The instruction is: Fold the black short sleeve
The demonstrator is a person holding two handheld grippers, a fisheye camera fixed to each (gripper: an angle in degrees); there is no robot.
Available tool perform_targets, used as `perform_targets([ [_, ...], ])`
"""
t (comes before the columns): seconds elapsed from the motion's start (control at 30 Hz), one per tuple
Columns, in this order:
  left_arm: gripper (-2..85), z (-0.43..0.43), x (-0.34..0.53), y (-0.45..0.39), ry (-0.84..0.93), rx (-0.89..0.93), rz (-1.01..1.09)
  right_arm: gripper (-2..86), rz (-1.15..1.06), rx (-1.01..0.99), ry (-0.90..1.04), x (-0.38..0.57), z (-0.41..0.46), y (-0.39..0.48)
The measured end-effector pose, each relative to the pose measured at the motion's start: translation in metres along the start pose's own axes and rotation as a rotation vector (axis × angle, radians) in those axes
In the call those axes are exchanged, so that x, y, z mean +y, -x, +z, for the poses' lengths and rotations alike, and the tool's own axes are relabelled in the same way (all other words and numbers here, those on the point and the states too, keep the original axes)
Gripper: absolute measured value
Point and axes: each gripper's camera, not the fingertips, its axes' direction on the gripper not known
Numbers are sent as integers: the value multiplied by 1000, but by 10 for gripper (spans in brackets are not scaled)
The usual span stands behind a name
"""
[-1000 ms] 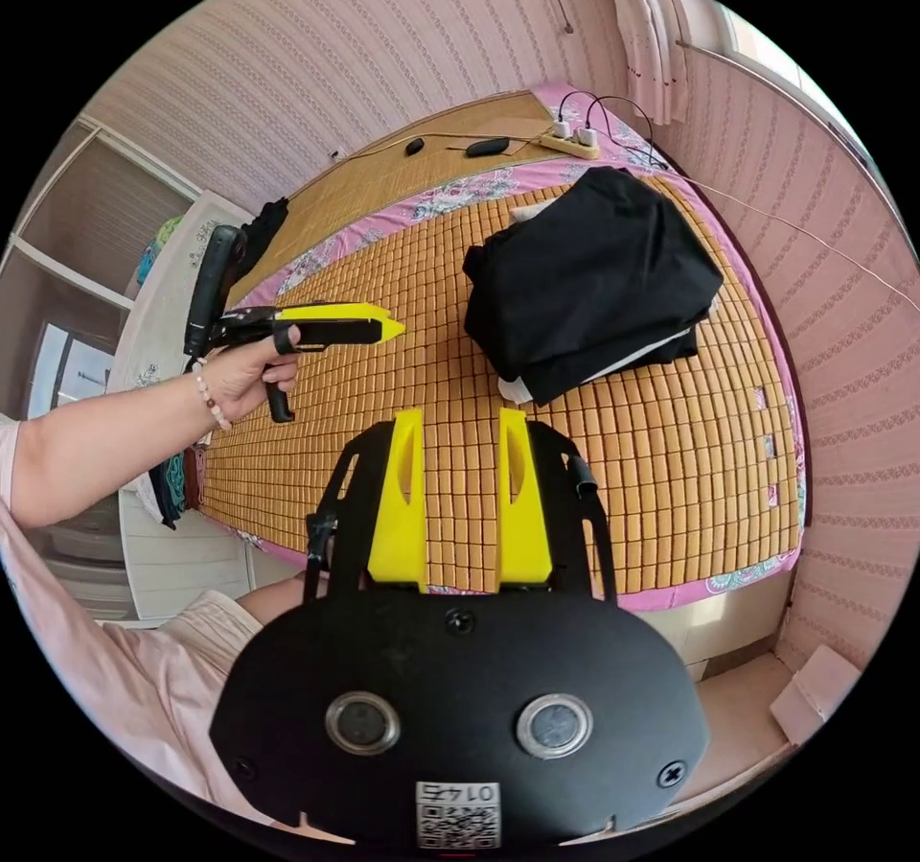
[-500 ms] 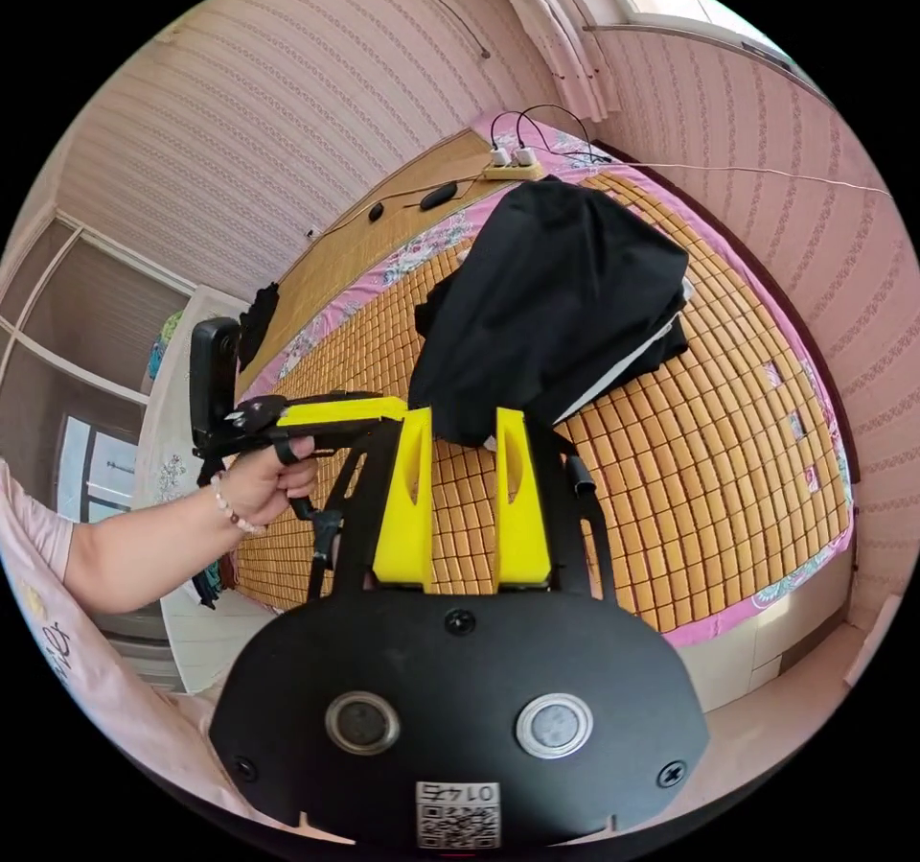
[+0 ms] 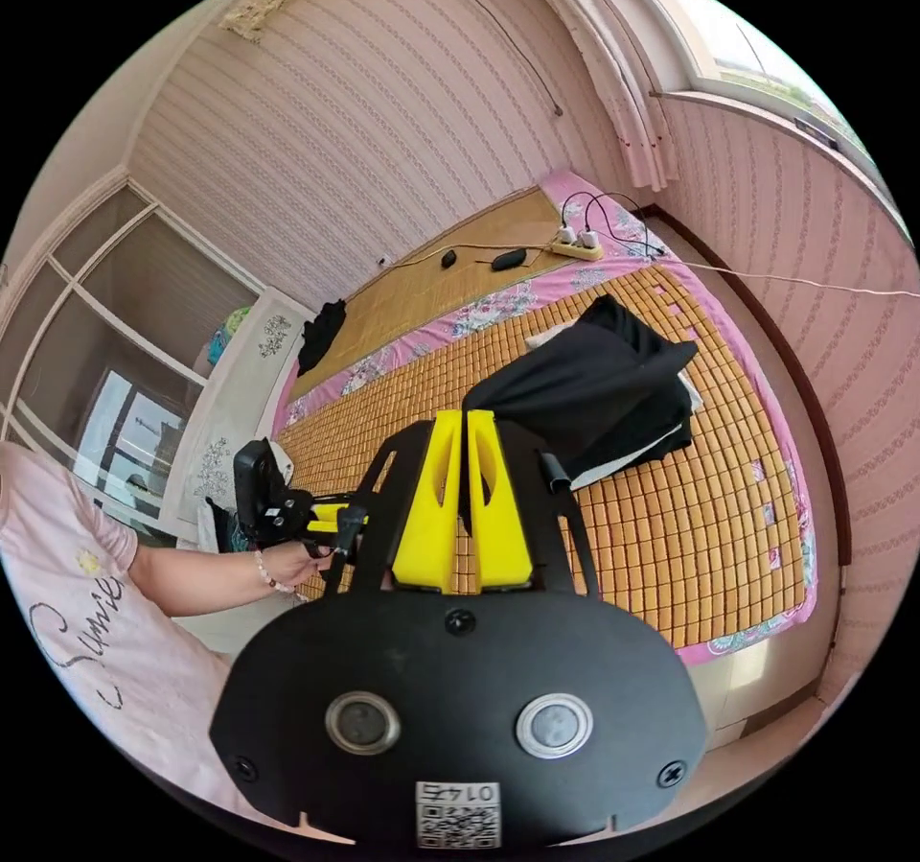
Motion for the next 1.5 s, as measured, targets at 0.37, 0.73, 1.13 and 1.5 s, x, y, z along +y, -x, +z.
perform_targets([
  [0.37,131,-181,117,-32,-406,-333,216,3,-413,-358,-120,-19,-82,219],
  [0.73,134,-335,351,53,-335,-487,46,2,-563,-464,-38,22,12,451],
  [1.13,108,-472,562,166,-721,-337,-612,1,-833,-880,91,10,93,604],
  [1.5,154,-424,401,228,-371,-169,-464,1,-1219,-649,385,93,91,631],
])
